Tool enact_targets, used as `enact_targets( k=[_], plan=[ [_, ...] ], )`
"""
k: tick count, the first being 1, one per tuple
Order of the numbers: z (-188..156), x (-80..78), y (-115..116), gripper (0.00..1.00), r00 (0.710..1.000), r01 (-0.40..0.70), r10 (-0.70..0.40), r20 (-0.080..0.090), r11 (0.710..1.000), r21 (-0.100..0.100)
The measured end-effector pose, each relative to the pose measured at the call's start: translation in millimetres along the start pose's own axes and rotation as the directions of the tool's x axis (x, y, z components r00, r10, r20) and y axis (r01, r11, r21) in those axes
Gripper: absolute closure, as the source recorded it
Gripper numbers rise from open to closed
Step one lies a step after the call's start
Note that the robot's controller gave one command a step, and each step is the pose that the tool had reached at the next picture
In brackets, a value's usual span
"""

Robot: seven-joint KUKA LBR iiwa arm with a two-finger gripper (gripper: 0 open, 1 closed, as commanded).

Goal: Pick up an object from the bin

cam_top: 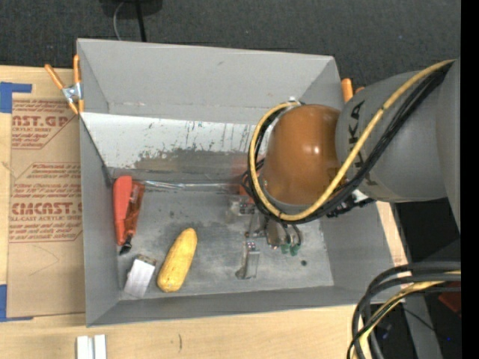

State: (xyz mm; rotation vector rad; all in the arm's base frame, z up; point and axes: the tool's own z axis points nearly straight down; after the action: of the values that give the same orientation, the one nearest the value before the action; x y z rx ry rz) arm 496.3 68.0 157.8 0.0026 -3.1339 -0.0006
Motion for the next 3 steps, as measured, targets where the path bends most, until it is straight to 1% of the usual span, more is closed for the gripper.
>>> enact_targets(
  k=[1, 2, 3],
  plan=[
    [-4.3, -1.6, -0.2, 0.00, 1.000, -0.001, 0.001, 0.007, 1.000, -0.001],
    [31.6, -13.7, 44.2, 0.00, 1.000, -0.014, 0.014, 0.007, 1.000, -0.001],
    [63.1, -18.9, 60.4, 0.00, 0.985, 0.171, -0.171, 0.005, 0.985, -0.001]
  ],
)
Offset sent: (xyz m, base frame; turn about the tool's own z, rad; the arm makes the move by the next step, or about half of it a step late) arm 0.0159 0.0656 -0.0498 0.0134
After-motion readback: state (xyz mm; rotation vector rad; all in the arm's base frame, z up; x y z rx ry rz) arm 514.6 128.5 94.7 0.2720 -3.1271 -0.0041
